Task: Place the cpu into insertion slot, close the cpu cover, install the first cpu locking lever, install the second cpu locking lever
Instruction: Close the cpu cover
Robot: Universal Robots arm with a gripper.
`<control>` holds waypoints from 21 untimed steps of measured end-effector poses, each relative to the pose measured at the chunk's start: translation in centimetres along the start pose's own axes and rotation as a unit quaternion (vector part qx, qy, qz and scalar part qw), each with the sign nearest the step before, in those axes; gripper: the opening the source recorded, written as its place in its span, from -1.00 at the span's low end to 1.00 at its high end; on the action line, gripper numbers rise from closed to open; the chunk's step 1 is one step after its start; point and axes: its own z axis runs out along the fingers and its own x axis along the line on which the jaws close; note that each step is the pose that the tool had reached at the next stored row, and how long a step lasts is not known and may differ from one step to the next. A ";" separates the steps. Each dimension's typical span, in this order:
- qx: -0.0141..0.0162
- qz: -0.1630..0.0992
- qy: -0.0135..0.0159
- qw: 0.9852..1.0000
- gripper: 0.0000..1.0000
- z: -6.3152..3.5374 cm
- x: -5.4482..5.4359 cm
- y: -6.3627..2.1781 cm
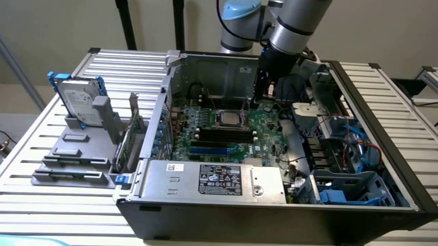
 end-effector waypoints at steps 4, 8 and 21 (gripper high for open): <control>0.013 0.000 -0.001 1.000 -0.79 0.12 0.0 -0.67; 0.022 0.000 -0.001 1.000 -0.79 0.28 -0.1 -1.32; 0.036 -0.003 -0.002 0.999 -0.79 1.54 -0.8 -3.42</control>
